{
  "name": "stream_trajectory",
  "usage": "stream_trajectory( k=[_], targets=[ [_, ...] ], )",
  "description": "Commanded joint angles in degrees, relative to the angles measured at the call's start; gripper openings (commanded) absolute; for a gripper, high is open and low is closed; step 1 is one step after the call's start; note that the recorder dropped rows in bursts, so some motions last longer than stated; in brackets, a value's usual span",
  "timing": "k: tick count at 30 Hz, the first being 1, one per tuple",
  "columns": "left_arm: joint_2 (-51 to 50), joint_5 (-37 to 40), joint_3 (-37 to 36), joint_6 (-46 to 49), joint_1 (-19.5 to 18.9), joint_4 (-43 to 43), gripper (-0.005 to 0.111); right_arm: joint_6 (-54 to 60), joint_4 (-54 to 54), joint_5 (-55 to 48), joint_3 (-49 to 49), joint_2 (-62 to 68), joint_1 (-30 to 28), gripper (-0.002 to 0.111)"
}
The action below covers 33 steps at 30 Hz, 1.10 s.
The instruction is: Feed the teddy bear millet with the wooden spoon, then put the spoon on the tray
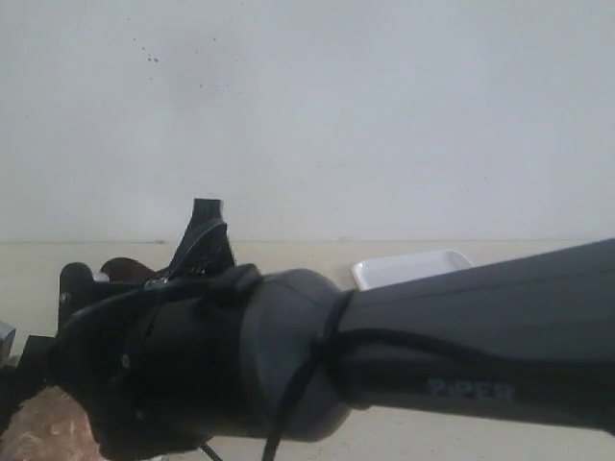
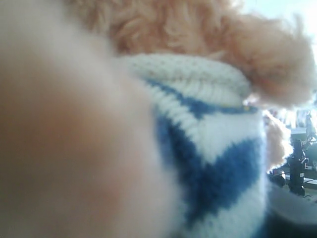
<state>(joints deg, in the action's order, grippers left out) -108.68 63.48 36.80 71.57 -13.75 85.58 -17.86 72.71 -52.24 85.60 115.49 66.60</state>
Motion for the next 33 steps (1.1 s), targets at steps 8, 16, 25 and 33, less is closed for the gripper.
stream_trajectory(
  k=[8, 16, 25, 33],
  targets=[
    [0.0, 2.3, -0.2, 1.4, 0.3, 1.8, 0.004, 19.5, -35.3, 2.7, -0.3, -10.3, -14.5, 0.000],
    [0.0, 2.3, -0.2, 1.6, 0.3, 2.8, 0.004, 27.3, -52.8, -4.8, -0.5, -11.7, -26.3, 0.000],
    [0.0, 2.3, -0.2, 2.1, 0.3, 3.5, 0.004, 33.2, -57.8, -5.3, -3.0, -17.0, -29.6, 0.000],
    [0.0, 2.6, -0.2, 2.2, 0.3, 4.8, 0.004, 27.9, -64.9, -7.9, -3.0, -17.7, -29.6, 0.000]
  ],
)
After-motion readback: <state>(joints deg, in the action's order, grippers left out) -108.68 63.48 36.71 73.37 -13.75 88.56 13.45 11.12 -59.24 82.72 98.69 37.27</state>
